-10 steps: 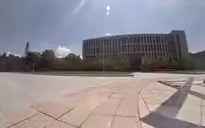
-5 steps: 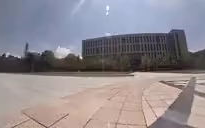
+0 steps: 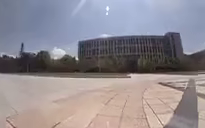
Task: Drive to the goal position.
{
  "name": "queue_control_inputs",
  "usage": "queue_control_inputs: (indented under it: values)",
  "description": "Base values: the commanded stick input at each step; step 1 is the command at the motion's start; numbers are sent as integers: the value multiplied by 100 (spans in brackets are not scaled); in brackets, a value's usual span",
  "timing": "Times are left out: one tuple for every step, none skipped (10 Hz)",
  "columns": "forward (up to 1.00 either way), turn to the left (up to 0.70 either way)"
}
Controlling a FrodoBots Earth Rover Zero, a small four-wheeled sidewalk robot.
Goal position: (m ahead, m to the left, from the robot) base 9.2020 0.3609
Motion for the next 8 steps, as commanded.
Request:
queue_control_inputs:
  values:
    - [50, 1]
    - [50, 1]
    - [50, 1]
    - [50, 1]
    - [50, 1]
    - [50, 1]
    - [50, 1]
    - [50, 1]
